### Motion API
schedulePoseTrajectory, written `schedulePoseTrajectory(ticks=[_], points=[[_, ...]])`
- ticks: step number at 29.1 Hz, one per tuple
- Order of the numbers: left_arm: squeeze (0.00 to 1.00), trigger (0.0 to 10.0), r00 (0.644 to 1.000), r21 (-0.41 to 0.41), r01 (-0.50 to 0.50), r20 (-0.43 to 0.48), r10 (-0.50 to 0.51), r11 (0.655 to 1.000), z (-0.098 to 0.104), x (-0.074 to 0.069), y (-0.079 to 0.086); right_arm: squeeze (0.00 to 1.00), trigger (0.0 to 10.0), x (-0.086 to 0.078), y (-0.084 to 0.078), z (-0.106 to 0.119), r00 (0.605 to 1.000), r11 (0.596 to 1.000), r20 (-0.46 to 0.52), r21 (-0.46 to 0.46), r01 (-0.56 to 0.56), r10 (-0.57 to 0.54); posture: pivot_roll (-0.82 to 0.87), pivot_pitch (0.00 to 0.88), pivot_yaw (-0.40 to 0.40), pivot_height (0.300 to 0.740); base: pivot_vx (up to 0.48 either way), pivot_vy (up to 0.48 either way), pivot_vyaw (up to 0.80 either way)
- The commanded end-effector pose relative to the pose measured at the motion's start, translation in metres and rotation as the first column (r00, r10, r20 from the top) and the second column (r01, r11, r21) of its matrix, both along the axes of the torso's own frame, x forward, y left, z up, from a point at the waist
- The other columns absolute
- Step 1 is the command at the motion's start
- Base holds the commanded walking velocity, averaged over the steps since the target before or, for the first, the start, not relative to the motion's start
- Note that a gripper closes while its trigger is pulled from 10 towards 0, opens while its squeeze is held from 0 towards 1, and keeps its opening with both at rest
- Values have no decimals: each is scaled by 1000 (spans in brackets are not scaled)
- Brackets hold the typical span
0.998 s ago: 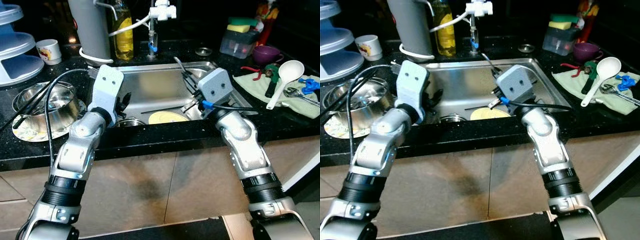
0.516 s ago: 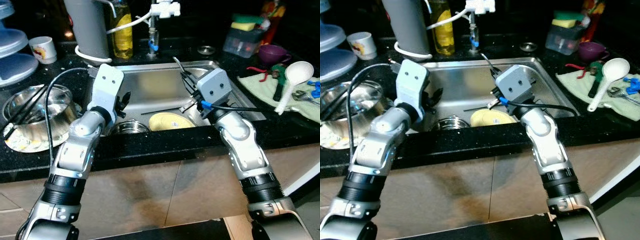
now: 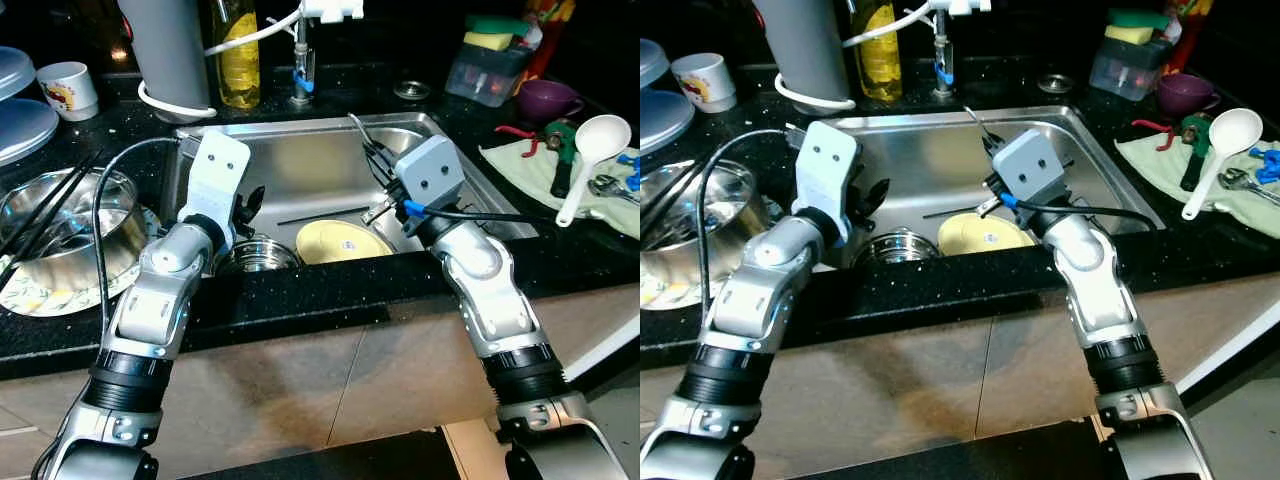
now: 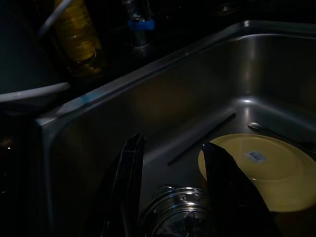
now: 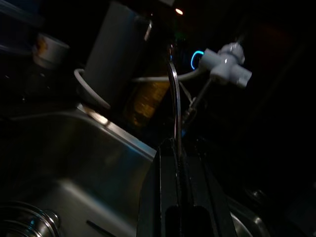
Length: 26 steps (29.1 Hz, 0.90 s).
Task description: Kitchen organization
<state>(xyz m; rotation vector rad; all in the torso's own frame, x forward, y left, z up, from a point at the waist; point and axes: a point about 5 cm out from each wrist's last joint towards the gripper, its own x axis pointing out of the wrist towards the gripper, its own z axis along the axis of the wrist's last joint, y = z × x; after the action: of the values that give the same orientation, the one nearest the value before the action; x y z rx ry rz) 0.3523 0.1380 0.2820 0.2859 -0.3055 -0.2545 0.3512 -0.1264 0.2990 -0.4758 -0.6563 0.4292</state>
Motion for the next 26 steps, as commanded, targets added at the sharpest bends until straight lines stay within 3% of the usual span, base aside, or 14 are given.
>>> schedulePoseTrajectory(ticks=[1,14,19,20,26], points=[[0,10000,1000,17,5,-5,-5,1000,-2,-2,0,0,10000,0,-4,0,1000,1000,8,-8,12,-11,-17,155,-3,740,0,0,0],[0,10000,1000,29,-3,-27,3,1000,-5,2,1,0,10000,10,-2,-2,1000,1000,-20,-26,-8,8,-17,163,-2,740,0,0,0],[0,10000,1000,45,-3,-31,5,999,-4,5,3,0,10000,22,3,2,999,998,-35,-57,-28,26,-9,181,-10,740,0,0,0],[0,10000,1000,52,-6,-30,7,999,-2,8,5,0,10000,32,8,8,998,996,-51,-76,-46,42,-1,192,-12,740,0,0,0],[0,10000,1000,67,-1,-31,3,998,0,9,7,0,10000,41,15,10,995,992,-80,-108,-62,53,8,207,-14,740,0,0,0]])
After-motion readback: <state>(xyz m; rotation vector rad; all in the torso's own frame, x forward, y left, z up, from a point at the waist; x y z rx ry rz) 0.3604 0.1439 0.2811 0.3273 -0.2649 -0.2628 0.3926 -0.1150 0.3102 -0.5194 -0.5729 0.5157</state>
